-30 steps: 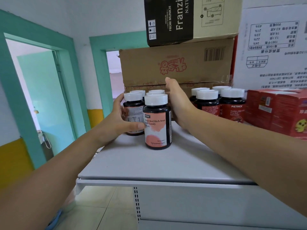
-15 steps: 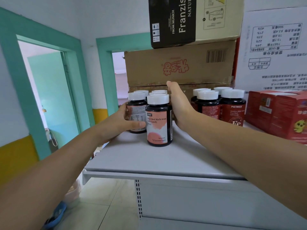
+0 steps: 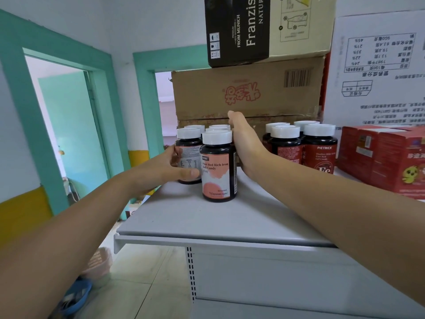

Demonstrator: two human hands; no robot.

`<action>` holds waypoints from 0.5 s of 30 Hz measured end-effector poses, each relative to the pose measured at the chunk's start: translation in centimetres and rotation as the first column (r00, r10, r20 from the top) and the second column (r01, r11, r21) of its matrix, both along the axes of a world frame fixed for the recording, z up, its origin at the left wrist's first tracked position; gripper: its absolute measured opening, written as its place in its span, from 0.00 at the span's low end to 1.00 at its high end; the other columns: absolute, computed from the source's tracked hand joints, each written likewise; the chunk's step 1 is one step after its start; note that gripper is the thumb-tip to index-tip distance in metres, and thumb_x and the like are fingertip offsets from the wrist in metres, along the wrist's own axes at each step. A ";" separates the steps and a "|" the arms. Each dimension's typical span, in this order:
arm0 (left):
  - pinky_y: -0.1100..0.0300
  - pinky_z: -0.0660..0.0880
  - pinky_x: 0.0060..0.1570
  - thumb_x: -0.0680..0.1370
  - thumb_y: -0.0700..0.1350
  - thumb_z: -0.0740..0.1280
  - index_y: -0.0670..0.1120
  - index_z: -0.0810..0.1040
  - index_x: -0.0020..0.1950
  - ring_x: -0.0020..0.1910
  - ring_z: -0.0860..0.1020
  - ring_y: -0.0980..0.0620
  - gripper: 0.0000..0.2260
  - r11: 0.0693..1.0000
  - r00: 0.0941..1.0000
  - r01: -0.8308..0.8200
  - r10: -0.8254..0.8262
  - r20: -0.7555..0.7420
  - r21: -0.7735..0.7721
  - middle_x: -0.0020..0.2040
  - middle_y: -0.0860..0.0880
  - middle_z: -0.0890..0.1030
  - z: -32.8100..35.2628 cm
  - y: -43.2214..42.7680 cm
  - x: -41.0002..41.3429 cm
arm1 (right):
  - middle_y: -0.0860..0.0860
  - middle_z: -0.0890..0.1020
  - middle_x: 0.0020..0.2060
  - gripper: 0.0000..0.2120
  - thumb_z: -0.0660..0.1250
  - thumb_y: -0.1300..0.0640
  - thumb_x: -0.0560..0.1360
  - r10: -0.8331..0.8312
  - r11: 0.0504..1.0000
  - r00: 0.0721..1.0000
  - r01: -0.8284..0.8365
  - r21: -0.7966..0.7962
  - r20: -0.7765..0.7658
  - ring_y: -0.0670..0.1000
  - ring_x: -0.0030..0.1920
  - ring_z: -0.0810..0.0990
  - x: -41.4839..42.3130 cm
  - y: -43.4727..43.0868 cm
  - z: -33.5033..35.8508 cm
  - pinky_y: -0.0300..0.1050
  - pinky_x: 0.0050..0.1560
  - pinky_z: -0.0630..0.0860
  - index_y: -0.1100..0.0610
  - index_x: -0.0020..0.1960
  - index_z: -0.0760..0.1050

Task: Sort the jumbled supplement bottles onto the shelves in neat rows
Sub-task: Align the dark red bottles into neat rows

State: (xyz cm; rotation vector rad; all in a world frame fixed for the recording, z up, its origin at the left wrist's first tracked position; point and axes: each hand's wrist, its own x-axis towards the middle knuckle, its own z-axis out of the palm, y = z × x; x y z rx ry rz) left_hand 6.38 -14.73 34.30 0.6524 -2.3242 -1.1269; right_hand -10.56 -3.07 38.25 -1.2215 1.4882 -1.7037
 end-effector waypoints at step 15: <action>0.57 0.72 0.57 0.78 0.59 0.65 0.55 0.68 0.72 0.60 0.76 0.50 0.23 0.653 0.686 -0.200 0.625 0.372 -0.730 0.65 0.53 0.76 4.5 13.6 3.2 | 0.48 0.72 0.34 0.08 0.58 0.59 0.78 0.067 0.984 0.825 0.037 0.172 -0.561 0.49 0.37 0.70 -1.4 9.9 -1.4 0.42 0.39 0.67 0.55 0.42 0.72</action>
